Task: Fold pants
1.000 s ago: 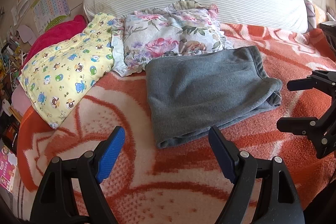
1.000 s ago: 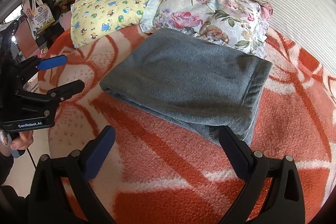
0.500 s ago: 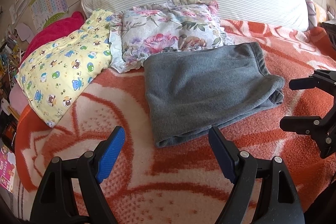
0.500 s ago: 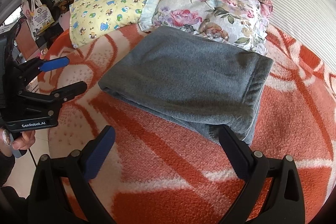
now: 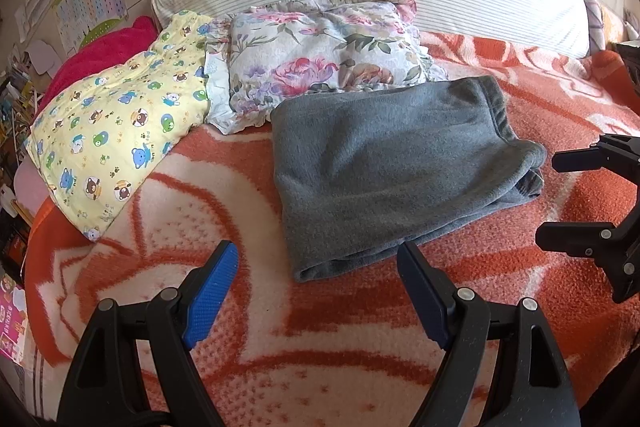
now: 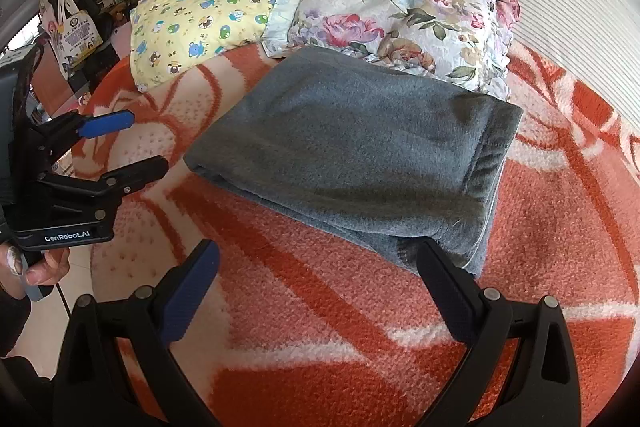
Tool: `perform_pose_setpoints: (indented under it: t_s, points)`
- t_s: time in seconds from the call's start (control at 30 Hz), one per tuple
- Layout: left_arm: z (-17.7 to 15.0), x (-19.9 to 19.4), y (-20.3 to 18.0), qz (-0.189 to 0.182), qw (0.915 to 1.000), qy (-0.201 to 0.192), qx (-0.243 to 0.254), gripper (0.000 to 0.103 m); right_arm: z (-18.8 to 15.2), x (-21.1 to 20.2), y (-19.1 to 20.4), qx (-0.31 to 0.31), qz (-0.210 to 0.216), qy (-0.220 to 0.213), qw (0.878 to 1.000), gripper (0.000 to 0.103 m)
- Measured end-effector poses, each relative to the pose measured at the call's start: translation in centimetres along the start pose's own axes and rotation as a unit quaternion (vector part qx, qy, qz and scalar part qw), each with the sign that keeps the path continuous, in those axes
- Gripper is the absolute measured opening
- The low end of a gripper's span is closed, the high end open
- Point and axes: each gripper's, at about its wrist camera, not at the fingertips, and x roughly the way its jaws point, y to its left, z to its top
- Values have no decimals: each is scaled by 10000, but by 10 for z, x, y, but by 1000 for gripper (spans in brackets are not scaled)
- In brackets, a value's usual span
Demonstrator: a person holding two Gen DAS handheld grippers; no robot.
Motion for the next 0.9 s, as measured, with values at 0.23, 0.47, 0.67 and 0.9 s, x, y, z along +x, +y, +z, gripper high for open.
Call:
perform_pose_setpoints:
  t_s: [0.23, 0.47, 0.67, 0.9]
  points:
    - [1, 2, -1, -7, 10000, 25, 8, 82, 0, 0, -1, 6, 11, 2, 10000, 99]
    - [1, 7, 0, -19, 10000, 76, 19, 82, 0, 1, -3, 14, 11, 9, 10000, 99]
    - [1, 11, 0, -23, 9999, 150, -2, 82, -2, 5, -5, 67, 61, 13, 10000, 99]
    - [1, 18, -1, -50, 9996, 260, -39, 82, -1, 9, -9, 128, 118, -1, 9998, 99]
